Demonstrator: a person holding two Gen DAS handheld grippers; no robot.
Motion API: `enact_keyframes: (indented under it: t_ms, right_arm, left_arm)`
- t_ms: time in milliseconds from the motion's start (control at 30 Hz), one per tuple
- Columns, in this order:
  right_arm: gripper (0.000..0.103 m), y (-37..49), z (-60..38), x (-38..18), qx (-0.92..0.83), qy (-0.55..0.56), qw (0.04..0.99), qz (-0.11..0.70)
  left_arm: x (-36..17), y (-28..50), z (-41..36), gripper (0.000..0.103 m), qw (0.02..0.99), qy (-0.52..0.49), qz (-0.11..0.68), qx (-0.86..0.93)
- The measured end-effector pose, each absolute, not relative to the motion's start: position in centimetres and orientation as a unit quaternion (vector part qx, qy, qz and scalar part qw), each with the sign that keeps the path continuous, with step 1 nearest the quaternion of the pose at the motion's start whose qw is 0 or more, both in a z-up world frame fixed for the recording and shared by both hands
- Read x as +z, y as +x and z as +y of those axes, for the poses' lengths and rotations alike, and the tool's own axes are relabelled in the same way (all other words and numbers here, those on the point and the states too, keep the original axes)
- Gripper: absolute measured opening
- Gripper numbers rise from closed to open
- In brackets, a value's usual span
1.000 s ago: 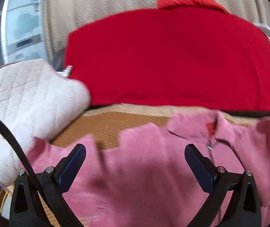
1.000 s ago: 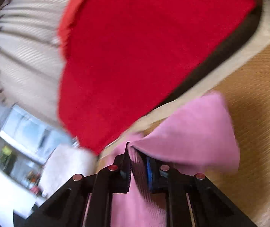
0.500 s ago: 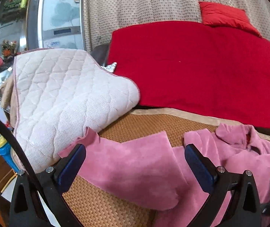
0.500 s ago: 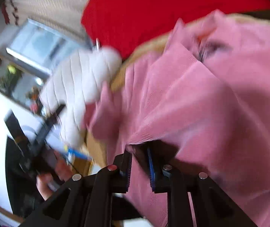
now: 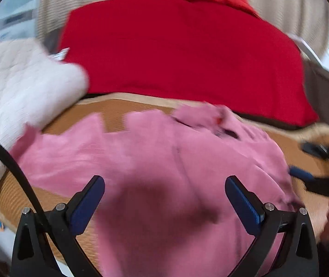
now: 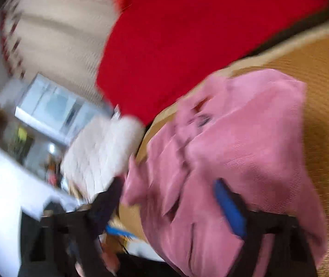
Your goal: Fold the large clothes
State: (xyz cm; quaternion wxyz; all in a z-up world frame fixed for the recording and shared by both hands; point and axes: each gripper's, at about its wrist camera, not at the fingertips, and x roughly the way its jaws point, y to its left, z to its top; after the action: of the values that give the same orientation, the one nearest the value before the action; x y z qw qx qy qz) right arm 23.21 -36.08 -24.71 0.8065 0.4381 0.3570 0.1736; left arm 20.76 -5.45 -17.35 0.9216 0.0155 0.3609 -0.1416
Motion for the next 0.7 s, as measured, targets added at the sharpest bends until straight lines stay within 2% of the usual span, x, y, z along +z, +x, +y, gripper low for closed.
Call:
enact_keyframes:
  t_ms: [133,267,367,400,433,467,533,567,700]
  right_arm:
    - [0.06,24.0,-39.3,-27.6,0.125,0.505,0.768,0.373]
    - [0.06,24.8,-39.5,-29.1,0.098,0.508,0.757,0.4]
    - [0.06,24.6,-39.3,-30.6,0.086,0.499,0.748,0.429]
    - [0.059,24.8,-38.9,-31.0,0.083,0.495,0.748,0.435]
    - [0.059,24.8,-39.0,-31.2,0.081,0.489,0.75,0.437]
    - [0.059,24.5,-38.8,-31.5,0.081,0.484,0.753,0.438]
    - [0.059,24.5,-38.7,-31.3,0.079,0.475,0.757,0.442]
    - [0.059,24.7,-38.3,-31.4,0.078,0.472,0.759,0.443]
    - [0.059,24.7,-38.1,-31.3,0.075,0.464,0.764,0.443]
  left_arm:
    - [-18.6,20.2,-11.7,0.103,0.91,0.077,0.371,-0.17]
    - [-20.6,21.6,-14.9,0.103,0.901,0.126,0.387,-0.152]
    - [-22.2,23.6,-14.5,0.101,0.892,0.128,0.412,-0.134]
    - [-22.6,24.2,-14.0,0.098,0.89,0.123,0.42,-0.127]
    - [-23.0,24.7,-13.4,0.087,0.889,0.119,0.425,-0.125]
    - [-23.0,24.9,-12.6,0.069,0.888,0.109,0.43,-0.125]
    - [-22.9,25.4,-11.3,0.046,0.885,0.09,0.44,-0.121]
    - [-22.7,25.5,-10.4,0.043,0.884,0.078,0.445,-0.12]
    - [-20.0,25.0,-6.5,0.043,0.898,0.049,0.424,-0.104]
